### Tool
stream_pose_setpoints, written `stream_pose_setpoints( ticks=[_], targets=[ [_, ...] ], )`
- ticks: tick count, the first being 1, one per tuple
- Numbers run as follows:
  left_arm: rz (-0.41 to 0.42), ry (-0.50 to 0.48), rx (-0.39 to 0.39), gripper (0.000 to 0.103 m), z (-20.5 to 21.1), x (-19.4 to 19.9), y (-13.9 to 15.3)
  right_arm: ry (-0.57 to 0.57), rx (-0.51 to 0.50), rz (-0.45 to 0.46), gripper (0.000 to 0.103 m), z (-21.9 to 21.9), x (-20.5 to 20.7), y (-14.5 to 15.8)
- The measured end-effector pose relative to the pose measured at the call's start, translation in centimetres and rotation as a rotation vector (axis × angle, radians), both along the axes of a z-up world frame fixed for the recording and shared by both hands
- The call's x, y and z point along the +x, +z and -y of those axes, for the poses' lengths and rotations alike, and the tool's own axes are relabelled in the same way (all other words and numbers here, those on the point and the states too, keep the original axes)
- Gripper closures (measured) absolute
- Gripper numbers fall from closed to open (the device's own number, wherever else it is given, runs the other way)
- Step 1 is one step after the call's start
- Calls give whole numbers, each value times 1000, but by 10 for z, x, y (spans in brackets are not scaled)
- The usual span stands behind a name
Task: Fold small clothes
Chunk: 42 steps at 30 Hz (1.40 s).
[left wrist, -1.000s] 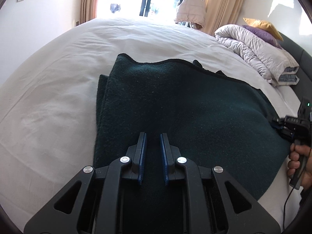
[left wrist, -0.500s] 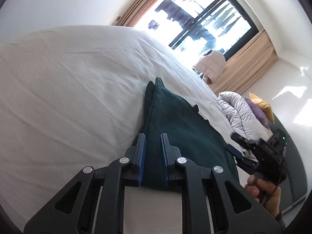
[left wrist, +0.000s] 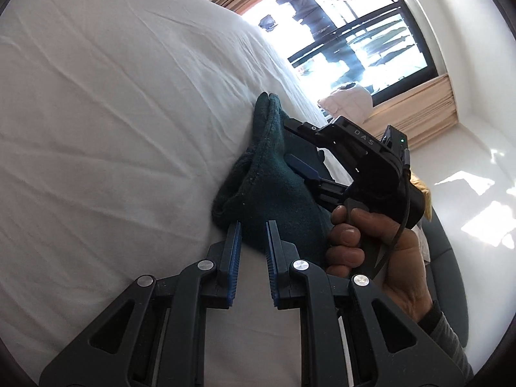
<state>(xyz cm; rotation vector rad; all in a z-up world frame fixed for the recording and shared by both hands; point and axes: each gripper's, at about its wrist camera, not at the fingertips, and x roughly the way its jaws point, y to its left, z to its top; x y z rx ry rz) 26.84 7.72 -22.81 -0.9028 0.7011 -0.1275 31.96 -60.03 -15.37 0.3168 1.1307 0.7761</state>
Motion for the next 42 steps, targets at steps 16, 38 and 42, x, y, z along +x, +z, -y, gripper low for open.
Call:
stream_pose_setpoints(
  ticks=[16, 38, 42],
  targets=[
    [-5, 42, -9, 20, 35, 2, 11, -198, 389, -128, 103, 155, -45, -43],
    [-124, 60, -40, 74, 3, 80, -11, -837, 314, -218, 43, 398, -116, -34],
    [-133, 44, -21, 78, 3, 90, -13, -830, 282, -214, 88, 383, -101, -40]
  ],
)
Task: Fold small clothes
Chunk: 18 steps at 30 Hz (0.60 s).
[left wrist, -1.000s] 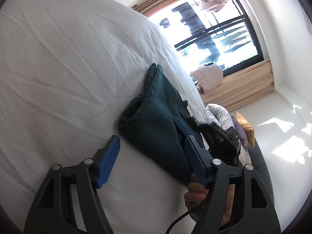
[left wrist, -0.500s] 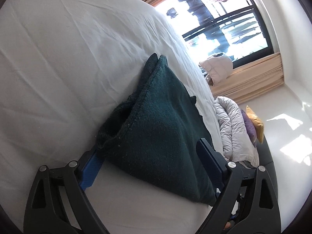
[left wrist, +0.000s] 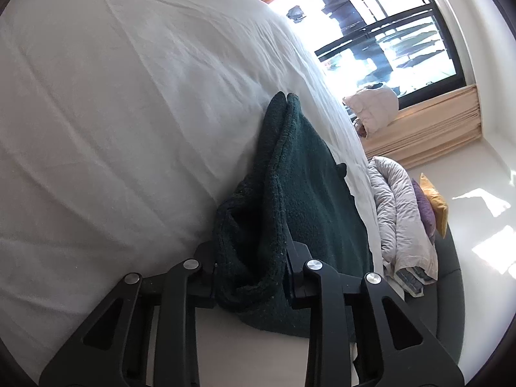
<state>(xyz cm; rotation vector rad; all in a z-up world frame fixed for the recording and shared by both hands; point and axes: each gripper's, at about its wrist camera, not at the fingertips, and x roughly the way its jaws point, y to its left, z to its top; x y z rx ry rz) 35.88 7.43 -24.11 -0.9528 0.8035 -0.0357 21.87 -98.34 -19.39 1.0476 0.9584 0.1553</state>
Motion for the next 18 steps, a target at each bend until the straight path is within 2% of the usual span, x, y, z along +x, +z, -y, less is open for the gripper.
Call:
stream_pose_setpoints(
  ticks=[3, 7, 13, 15, 16, 18],
  targets=[
    [2, -8, 8, 84, 0, 1, -2, -17, 12, 8, 93, 15, -13, -14],
    [6, -23, 23, 90, 0, -4, -3, -38, 9, 32, 95, 18, -26, -21],
    [22, -34, 37, 91, 0, -7, -5, -24, 37, 42, 95, 21, -22, -25],
    [27, -37, 38, 91, -1, -7, -5, -22, 74, 32, 84, 27, -23, -23],
    [30, -38, 39, 91, 0, -7, -5, -25, 55, 34, 80, 29, -26, -18],
    [37, -33, 40, 92, 0, -8, -5, -40, -20, 43, 57, 30, -35, -2]
  ],
)
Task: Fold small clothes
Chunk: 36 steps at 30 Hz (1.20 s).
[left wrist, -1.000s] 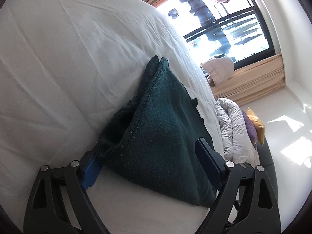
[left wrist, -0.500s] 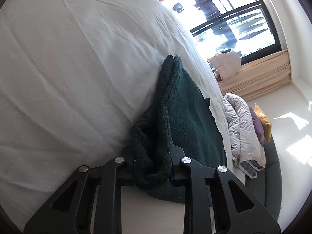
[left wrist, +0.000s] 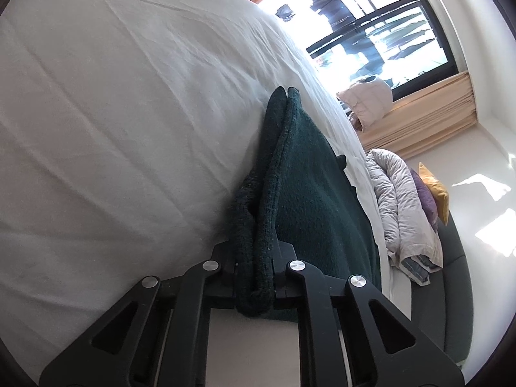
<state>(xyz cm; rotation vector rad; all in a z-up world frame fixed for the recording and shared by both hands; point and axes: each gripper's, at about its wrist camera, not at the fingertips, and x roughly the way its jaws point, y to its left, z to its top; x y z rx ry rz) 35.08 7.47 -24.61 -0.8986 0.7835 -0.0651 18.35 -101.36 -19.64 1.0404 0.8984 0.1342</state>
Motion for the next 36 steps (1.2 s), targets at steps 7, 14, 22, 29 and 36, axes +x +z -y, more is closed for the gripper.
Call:
stream_pose_setpoints(
  ticks=[7, 14, 22, 29, 36],
  targets=[
    [13, 15, -5, 92, -6, -9, 0, 13, -151, 49, 46, -28, -7, 45],
    [18, 17, -12, 90, -10, -7, -4, 226, -219, 123, 44, -100, 34, 73],
    [33, 67, -85, 61, -10, -40, 22, 496, -74, 259, 69, -175, 105, 82],
    [34, 48, -47, 25, 32, -55, 27, 505, 24, 51, 103, -215, 127, 10],
    [18, 138, -45, 25, 26, -38, 21, 508, 8, 58, 92, -219, 124, 11]
  ],
)
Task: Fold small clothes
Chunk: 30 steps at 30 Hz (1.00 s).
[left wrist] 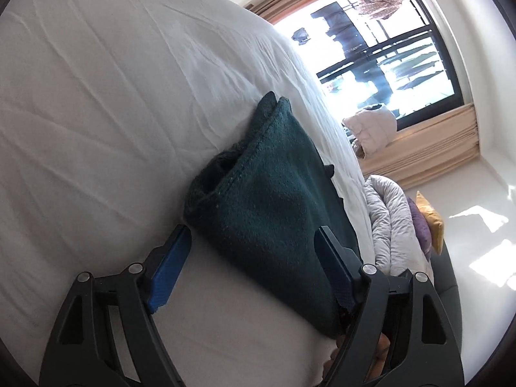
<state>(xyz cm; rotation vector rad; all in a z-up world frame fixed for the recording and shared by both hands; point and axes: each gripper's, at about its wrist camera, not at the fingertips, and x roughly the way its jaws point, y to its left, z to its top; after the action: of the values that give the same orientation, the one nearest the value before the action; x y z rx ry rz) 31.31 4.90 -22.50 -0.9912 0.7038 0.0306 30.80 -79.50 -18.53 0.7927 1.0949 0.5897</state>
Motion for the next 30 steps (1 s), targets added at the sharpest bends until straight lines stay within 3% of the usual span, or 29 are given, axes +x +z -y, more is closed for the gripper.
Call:
stream_pose_setpoints(
  ticks=[2, 6, 7, 10, 13, 17, 19, 20, 21, 25, 28, 30],
  targets=[
    [6, 10, 16, 23, 2, 8, 0, -27, 63, 31, 75, 8, -4, 11],
    [26, 26, 13, 24, -1, 22, 1, -28, 51, 83, 74, 20, -7, 32],
    [28, 26, 7, 30, -3, 26, 1, -31, 47, 88, 74, 25, -7, 34],
    [8, -11, -13, 75, -7, 45, -3, -64, 29, 80, 74, 40, 0, 38],
    [8, -34, -26, 90, -11, 57, -6, -70, 4, 40, 74, 45, 7, 34],
    [61, -73, 71, 91, -3, 60, 15, 18, -23, 12, 78, 18, 19, 22],
    [86, -92, 122, 91, 3, 62, 27, 51, -54, -21, 88, 6, 26, 11],
    [96, -100, 140, 91, 6, 64, 32, 63, -78, -35, 103, 4, 27, 5],
    [110, -108, 163, 91, 8, 64, 39, 67, -129, -50, 103, 1, 29, 0],
    [183, -149, 256, 91, 25, 66, 72, 68, -123, -26, 103, 2, 26, -7],
    [254, -215, 348, 91, 56, 72, 104, 69, -135, 18, 103, 3, 21, -9],
    [307, -282, 434, 91, 87, 73, 127, 80, -97, 1, 103, 9, 24, -9]
  ],
)
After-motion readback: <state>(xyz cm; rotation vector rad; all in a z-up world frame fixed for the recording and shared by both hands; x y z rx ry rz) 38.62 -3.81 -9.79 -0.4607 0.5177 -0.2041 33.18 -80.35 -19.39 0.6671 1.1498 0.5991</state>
